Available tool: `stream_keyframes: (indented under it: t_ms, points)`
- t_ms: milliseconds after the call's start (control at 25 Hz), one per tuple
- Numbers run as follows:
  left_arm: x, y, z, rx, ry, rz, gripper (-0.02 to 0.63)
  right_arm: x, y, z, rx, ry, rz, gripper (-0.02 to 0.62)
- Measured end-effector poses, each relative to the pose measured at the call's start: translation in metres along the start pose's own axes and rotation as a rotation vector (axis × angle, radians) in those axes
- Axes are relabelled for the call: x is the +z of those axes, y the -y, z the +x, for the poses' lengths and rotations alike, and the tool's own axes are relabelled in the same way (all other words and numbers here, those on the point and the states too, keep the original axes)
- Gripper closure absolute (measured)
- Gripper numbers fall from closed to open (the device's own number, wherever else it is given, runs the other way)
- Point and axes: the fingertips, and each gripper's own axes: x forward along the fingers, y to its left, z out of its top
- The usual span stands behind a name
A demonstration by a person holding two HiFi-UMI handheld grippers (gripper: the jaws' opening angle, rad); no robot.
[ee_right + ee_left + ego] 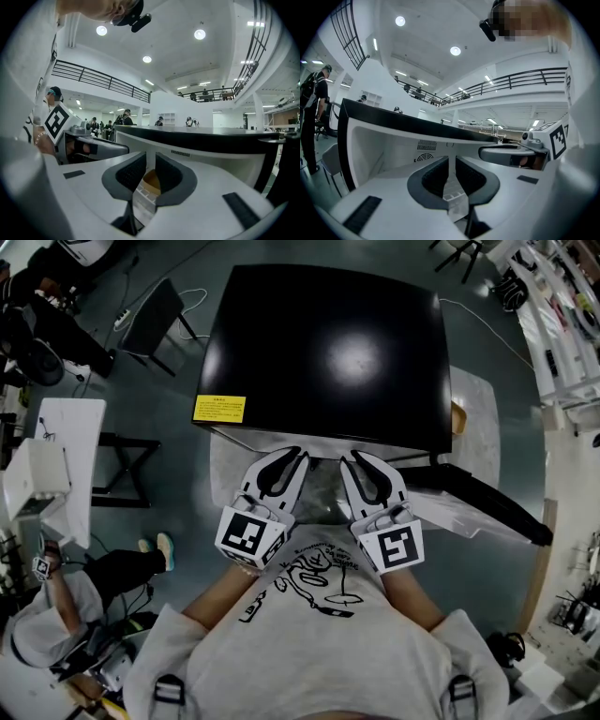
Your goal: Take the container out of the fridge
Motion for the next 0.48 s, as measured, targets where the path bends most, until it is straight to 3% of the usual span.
stream_keyframes:
  t_ms: [480]
  points:
    - [-0.029,-0.03,0.015,0.064,-0.046,-0.042,0.54,-0.035,0.016,0.024,-0.043,-0.05,0.002,0.508]
